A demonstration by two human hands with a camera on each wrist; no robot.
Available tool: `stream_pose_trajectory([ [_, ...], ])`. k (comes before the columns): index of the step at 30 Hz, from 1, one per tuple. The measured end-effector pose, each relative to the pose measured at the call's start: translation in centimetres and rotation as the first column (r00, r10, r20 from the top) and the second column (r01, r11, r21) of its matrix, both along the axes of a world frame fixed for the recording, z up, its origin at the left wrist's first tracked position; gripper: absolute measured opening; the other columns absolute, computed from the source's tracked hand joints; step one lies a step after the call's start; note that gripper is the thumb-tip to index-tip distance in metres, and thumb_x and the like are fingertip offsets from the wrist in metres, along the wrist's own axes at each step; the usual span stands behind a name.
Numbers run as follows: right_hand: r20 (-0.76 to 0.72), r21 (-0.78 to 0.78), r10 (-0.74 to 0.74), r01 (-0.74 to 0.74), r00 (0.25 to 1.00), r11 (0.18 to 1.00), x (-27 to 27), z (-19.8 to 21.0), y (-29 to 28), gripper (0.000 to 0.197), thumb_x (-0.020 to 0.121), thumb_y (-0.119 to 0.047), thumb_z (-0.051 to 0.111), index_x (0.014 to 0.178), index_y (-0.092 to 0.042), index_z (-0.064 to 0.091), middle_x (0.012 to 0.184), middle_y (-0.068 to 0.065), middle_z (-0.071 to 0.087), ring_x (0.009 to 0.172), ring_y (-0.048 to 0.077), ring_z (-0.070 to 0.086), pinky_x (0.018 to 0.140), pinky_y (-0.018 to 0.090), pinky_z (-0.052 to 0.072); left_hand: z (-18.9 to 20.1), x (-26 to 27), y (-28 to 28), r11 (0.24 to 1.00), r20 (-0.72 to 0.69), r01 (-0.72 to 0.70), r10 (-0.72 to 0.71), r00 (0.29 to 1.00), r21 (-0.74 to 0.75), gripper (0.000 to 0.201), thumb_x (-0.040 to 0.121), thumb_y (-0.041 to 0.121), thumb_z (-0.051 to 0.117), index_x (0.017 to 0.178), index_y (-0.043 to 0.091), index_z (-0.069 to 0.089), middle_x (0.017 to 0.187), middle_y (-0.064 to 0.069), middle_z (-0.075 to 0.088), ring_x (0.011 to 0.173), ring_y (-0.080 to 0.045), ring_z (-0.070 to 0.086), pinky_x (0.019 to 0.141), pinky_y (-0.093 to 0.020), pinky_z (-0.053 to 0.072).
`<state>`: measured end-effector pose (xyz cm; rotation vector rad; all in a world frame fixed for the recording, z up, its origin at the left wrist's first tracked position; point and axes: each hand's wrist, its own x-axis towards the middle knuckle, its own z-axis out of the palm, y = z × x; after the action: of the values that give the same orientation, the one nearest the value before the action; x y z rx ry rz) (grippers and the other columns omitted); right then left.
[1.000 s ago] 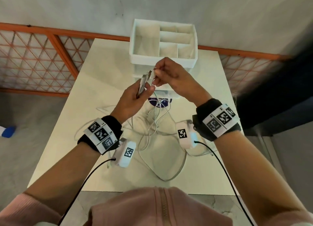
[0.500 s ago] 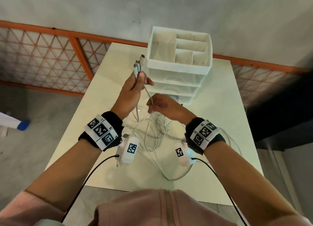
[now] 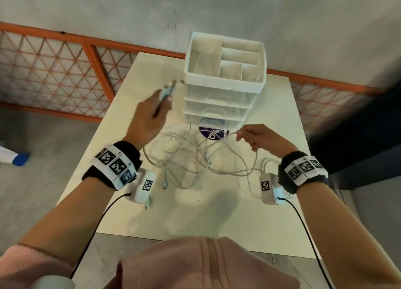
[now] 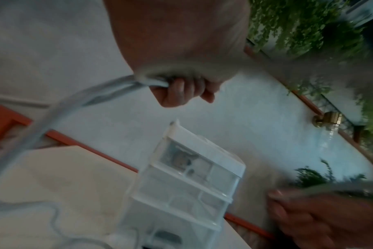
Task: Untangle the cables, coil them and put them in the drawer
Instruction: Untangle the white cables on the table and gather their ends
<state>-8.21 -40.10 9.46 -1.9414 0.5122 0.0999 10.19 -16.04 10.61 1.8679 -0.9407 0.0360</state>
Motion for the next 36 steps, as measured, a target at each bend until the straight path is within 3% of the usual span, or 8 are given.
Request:
stream_pose_trajectory([
  [5,0.069,-0.114,0.189,-0.180,0.980,0.977,3.5,3.6,5.0,0.026,0.097,-0.021,0.050,0.076,-0.010,0.061,0.044,-0.017,0.047,0.042,0.002,0.034,0.046,0.014,0.028,-0.7,-3.5,-3.6,0.949,-0.267,0.273,-0.227,0.937,0.154,0.013,0.080,0.034,0.072,0.075,0.025,0.064,0.052,0.008,0.035,0.047,-0.005,0.033,0.053,-0.023,0.029],
  [8,0.142,-0.165,0.190,-0.166,0.971,0.972,4.2,4.7,5.3,0.025,0.097,-0.015,0.049,0.081,-0.003,0.063,0.050,-0.014,0.049,0.040,0.001,0.038,0.046,0.011,0.030,-0.9,-3.3,-3.7,0.932,-0.266,0.291,-0.231,0.936,0.215,0.018,0.084,0.032,0.069,0.073,0.018,0.070,0.063,0.001,0.065,0.061,-0.004,0.059,0.067,-0.028,0.045],
  [11,0.124,-0.125,0.153,-0.137,0.980,0.983,3.0,3.9,3.8,0.031,0.095,-0.023,0.053,0.090,0.007,0.061,0.050,-0.005,0.042,0.045,0.008,0.036,0.050,0.017,0.034,-0.1,-2.3,-2.9,0.978,-0.090,0.126,-0.112,0.990,0.167,0.026,0.089,0.028,0.063,0.079,0.006,0.071,0.068,-0.002,0.065,0.057,-0.006,0.055,0.059,-0.012,0.038],
  [20,-0.299,-0.303,0.072,-0.166,0.951,0.938,-0.9,-3.8,-2.1,0.017,0.096,-0.013,0.048,0.087,-0.004,0.060,0.081,-0.002,0.065,0.072,0.000,0.057,0.073,0.012,0.042,0.4,2.3,0.6,0.893,-0.054,-0.441,0.438,0.897,-0.092,0.035,0.095,0.029,0.053,0.089,-0.003,0.066,0.077,-0.007,0.060,0.062,-0.017,0.051,0.059,-0.024,0.035],
  [23,-0.147,-0.382,-0.006,-0.051,0.989,0.923,-1.0,-3.6,-2.4,0.020,0.095,-0.008,0.045,0.082,-0.015,0.058,0.073,-0.009,0.067,0.063,-0.008,0.058,0.076,0.017,0.040,0.1,2.9,1.2,0.859,-0.086,-0.512,0.510,0.856,-0.002,0.030,0.093,0.027,0.055,0.096,-0.001,0.065,0.082,-0.012,0.063,0.073,-0.019,0.053,0.064,-0.024,0.037],
  [26,0.052,-0.446,-0.068,0.085,0.996,0.891,0.1,-1.0,-1.6,0.019,0.098,-0.023,0.046,0.087,-0.020,0.060,0.064,-0.004,0.063,0.053,-0.005,0.055,0.059,0.006,0.039,-0.1,2.3,1.1,0.821,-0.078,-0.538,0.559,0.825,0.191,0.031,0.085,0.024,0.066,0.103,-0.001,0.058,0.076,-0.009,0.053,0.072,-0.024,0.051,0.067,-0.034,0.043],
  [32,0.132,-0.444,0.117,-0.047,0.984,0.895,2.9,3.8,1.8,0.020,0.094,-0.028,0.054,0.092,-0.023,0.073,0.071,-0.006,0.065,0.050,0.005,0.049,0.055,0.009,0.034,0.6,-1.4,-1.9,0.979,-0.007,-0.106,0.109,0.994,0.175,0.038,0.085,0.032,0.067,0.113,0.007,0.060,0.071,-0.007,0.059,0.052,-0.009,0.047,0.054,-0.014,0.038],
  [36,0.173,-0.323,0.204,-0.141,0.964,0.936,4.2,4.7,3.7,0.017,0.092,-0.032,0.057,0.088,-0.027,0.072,0.063,0.001,0.060,0.058,0.016,0.040,0.056,0.023,0.034,-0.1,-3.4,-3.8,0.958,-0.227,0.258,-0.226,0.947,0.122,0.022,0.088,0.027,0.064,0.106,0.016,0.065,0.087,0.000,0.069,0.072,-0.001,0.056,0.072,-0.024,0.043],
])
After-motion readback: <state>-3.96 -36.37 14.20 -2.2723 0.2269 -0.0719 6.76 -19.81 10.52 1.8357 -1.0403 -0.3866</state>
